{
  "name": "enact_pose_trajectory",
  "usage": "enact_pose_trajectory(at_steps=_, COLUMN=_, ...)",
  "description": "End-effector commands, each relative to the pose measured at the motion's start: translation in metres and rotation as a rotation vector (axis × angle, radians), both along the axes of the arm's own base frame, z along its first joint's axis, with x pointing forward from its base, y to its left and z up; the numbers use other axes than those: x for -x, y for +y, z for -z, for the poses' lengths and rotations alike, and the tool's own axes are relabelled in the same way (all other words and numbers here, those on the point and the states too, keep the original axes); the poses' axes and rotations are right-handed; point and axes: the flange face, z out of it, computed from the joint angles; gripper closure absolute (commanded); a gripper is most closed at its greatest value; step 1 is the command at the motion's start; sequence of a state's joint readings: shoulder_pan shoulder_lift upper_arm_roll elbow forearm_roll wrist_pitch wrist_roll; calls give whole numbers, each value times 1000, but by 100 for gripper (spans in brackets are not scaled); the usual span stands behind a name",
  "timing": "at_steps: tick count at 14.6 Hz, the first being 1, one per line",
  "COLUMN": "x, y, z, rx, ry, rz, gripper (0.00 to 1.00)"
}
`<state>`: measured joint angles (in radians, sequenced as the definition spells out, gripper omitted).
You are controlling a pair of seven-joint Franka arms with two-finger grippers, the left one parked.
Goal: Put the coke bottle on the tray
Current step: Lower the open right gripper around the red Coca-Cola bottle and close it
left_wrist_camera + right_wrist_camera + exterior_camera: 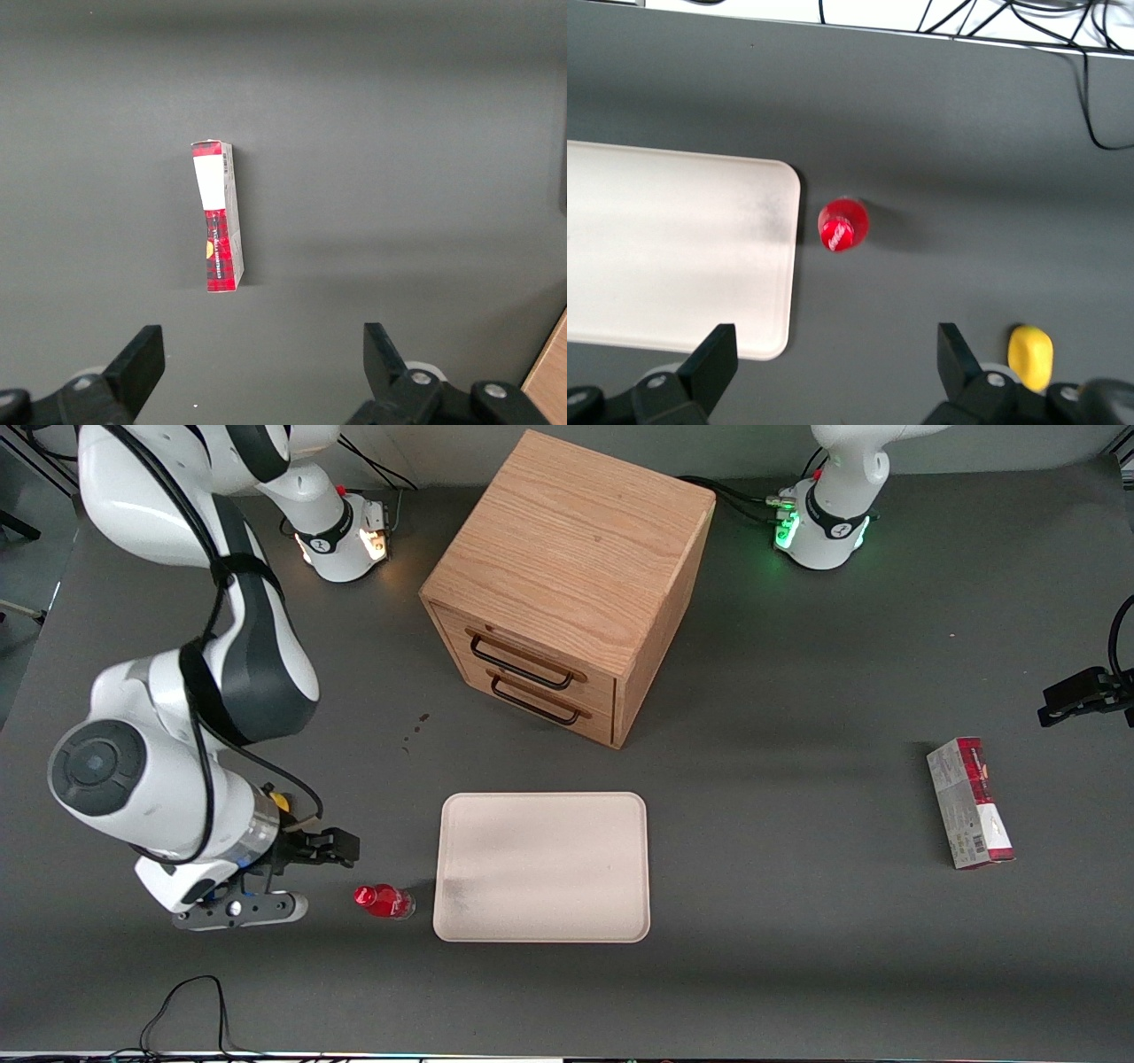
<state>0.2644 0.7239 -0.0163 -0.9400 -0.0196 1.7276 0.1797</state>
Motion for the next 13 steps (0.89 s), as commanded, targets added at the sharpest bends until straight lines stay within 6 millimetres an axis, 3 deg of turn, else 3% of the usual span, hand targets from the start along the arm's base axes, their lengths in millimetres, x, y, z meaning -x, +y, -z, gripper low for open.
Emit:
enact_pose_trajectory(at_steps=1, x=-17, y=2, z=30, rx=-20, ry=-16, rz=3, gripper=0)
enact_pose_trajectory(at_steps=6, x=-32, y=6, z=89, rx=-33, ry=-26, rz=1, gripper=0)
enact_pose_trajectory(at_steps=13, x=-31, y=7, z=132, rx=-22, ry=14, rz=1, gripper=0)
